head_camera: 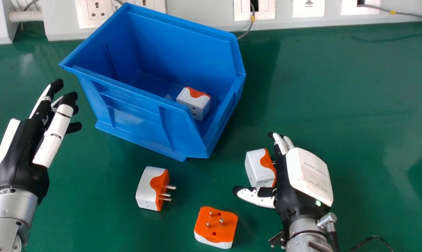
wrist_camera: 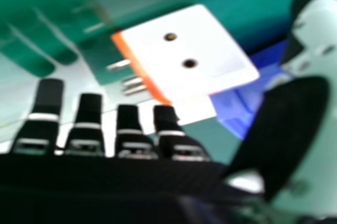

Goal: Pick all objects and put in blue box

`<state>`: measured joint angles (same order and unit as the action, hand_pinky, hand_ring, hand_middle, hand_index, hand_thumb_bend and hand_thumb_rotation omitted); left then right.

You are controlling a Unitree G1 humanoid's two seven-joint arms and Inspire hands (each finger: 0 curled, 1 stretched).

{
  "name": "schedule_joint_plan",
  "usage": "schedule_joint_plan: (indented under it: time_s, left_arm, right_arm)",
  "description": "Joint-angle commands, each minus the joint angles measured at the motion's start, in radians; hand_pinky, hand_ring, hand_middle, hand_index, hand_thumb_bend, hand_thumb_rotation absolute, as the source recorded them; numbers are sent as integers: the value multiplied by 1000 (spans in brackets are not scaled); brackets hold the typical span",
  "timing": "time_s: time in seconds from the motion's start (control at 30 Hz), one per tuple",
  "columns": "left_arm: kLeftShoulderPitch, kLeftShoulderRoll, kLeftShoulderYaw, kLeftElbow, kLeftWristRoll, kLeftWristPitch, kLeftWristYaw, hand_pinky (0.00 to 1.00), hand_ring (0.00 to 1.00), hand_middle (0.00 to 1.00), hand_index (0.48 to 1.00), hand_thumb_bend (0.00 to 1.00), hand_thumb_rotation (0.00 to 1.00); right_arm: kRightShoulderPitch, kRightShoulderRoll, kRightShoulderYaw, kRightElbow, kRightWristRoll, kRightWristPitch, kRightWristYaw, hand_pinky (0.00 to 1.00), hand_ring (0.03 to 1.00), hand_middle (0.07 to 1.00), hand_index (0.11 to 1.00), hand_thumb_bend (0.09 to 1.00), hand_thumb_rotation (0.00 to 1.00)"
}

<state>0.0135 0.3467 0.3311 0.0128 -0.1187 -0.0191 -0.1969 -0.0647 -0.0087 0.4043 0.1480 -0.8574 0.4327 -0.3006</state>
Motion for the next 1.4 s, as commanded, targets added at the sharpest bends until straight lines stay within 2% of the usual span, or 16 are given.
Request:
schedule_joint_plan:
  time_s: [0.0, 0.67, 1.0, 1.37]
  left_arm:
    - [0, 18, 14, -30, -8, 1, 1, 805, 885, 903, 950, 398, 821]
    - [3, 16, 14, -60, -2, 25, 6, 811, 890, 906, 951, 401, 821]
    - [10, 13, 7, -102, 4, 55, 13, 813, 892, 907, 950, 402, 820]
    - [1, 14, 4, -118, 9, 80, 17, 822, 895, 907, 947, 409, 822]
  right_arm:
    - [-27, 3, -1, -5, 10, 14, 10, 767, 884, 927, 886, 561, 340]
    - [-113, 6, 27, 40, 1, 136, 96, 771, 877, 924, 870, 553, 315]
    - [-118, -10, 64, 14, -17, 186, 147, 758, 866, 914, 860, 571, 305]
    - [-113, -4, 109, -46, -28, 236, 198, 756, 863, 910, 846, 565, 268]
